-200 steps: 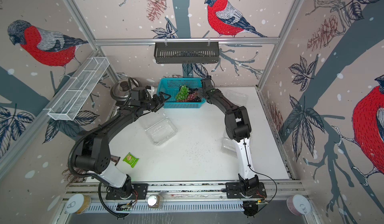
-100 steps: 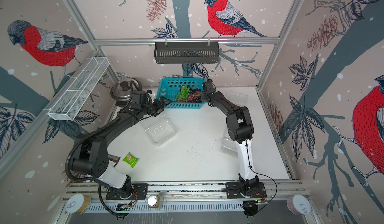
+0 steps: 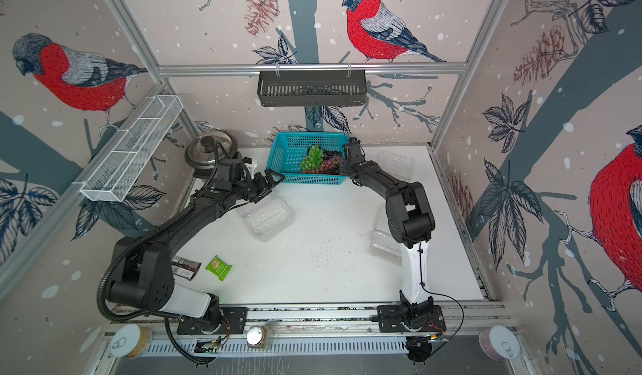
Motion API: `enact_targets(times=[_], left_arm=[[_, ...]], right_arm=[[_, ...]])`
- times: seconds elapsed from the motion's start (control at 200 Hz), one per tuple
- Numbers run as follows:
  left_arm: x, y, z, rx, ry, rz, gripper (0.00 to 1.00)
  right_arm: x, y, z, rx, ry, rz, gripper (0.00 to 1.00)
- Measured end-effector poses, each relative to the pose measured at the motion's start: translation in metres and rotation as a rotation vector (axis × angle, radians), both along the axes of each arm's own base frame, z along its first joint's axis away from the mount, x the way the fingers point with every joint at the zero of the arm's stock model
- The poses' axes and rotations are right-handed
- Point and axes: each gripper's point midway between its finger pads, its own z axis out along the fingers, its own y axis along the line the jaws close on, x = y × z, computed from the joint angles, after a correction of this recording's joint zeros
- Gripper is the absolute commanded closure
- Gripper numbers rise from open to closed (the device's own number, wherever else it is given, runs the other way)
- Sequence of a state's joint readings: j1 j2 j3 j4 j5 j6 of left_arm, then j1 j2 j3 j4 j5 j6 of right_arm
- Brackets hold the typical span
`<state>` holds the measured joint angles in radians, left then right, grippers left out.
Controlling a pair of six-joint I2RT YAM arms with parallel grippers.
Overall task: Pack grapes into containers
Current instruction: Move the basket to the center of the board.
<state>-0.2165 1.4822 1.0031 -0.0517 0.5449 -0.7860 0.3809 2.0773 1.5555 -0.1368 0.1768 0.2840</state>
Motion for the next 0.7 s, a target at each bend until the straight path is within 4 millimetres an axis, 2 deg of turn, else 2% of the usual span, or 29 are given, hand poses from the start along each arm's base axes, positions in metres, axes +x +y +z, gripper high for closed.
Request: enact_targets(times=[0.355,0.565,0.7], left_arm=[[0.0,-0.001,0.0,0.0,0.0,-0.001,0.02],[0.0,0.0,0.0,0.002,-0.001,0.001,0.02],[0.0,0.0,0.0,0.002,-0.001,0.001,0.02]], right_arm=[[-0.023,-0.015,0.001,-0.02,-0.014,-0.009,0.83],[-0.041,-0.022,0.0,-0.017,-0.025,-0.006,0.83],[-0.042,-0.028,0.0,-0.015,-0.023,-0.013,0.83]])
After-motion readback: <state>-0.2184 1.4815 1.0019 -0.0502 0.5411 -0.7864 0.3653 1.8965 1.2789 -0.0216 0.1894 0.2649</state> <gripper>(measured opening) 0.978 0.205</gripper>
